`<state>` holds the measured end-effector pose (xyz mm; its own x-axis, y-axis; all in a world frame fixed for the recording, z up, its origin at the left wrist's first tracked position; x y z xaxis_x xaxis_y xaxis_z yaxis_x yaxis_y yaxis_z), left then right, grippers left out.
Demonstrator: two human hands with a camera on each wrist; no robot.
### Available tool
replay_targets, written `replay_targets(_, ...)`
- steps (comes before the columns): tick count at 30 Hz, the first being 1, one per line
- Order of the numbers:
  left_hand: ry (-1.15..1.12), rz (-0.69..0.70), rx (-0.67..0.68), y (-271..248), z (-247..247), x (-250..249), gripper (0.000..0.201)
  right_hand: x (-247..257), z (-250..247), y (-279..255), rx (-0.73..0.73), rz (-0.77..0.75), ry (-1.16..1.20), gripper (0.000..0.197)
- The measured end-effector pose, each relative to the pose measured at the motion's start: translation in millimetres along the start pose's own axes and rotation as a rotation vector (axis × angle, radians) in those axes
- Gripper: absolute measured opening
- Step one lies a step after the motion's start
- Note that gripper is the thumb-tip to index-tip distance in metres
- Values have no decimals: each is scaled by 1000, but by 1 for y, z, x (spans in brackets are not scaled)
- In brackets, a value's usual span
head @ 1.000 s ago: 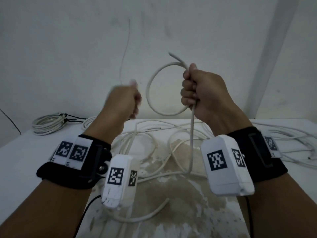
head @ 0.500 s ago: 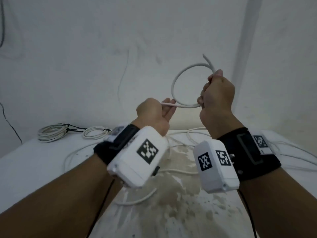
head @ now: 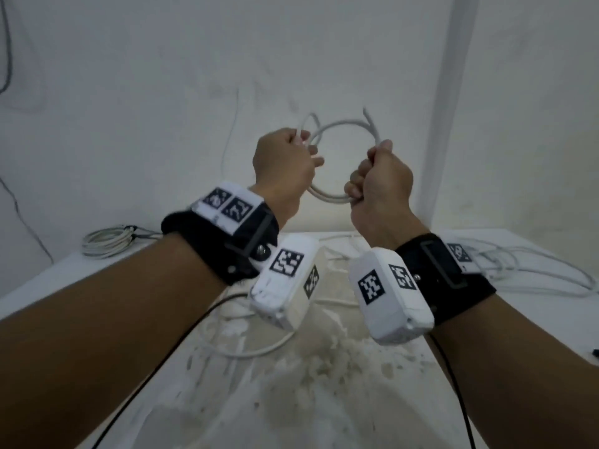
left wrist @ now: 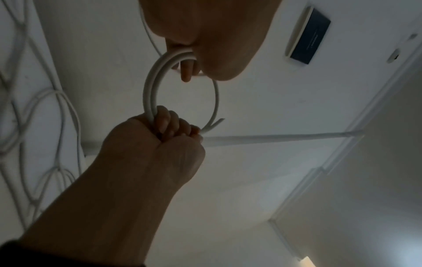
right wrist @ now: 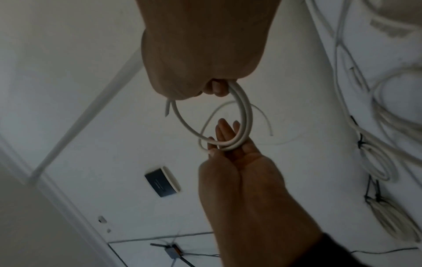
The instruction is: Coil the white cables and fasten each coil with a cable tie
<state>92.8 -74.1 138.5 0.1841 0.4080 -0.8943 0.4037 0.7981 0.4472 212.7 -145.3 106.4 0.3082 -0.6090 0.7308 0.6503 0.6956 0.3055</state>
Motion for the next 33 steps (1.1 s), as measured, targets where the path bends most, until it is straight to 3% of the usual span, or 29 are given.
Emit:
replay_targets(5, 127, 35, 100, 0, -22, 8, 24, -22, 12, -6, 53, 38, -54, 36)
replay_targets(11, 315, 108, 125, 2, -48, 7, 35, -40, 26, -11, 170, 72, -170, 35)
replay_targets(17, 270, 143, 311, 9, -64, 1, 22, -44, 33, -11, 247, 89, -236, 33)
replay_targets(21, 281, 115, 302, 9, -67, 0, 34, -47, 42, -12, 302, 71, -347, 34)
replay_targets(27, 415, 127, 418, 10, -66, -11, 24, -47, 41, -12, 299, 61, -429, 35)
replay_targets(33, 605, 176, 480, 13, -56, -17, 31, -44, 43, -10, 299, -15, -589, 38)
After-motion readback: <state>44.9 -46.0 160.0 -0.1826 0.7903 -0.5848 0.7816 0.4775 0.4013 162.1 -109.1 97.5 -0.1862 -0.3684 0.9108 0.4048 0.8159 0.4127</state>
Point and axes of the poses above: each hand's wrist, its own y-axis towards the middle knuckle, its own z-axis out of the palm, x = y × z, the point moved 5 cm from there along y, towards the middle knuckle, and after that the axes turned 12 degrees about x, right-handed, at the moved point
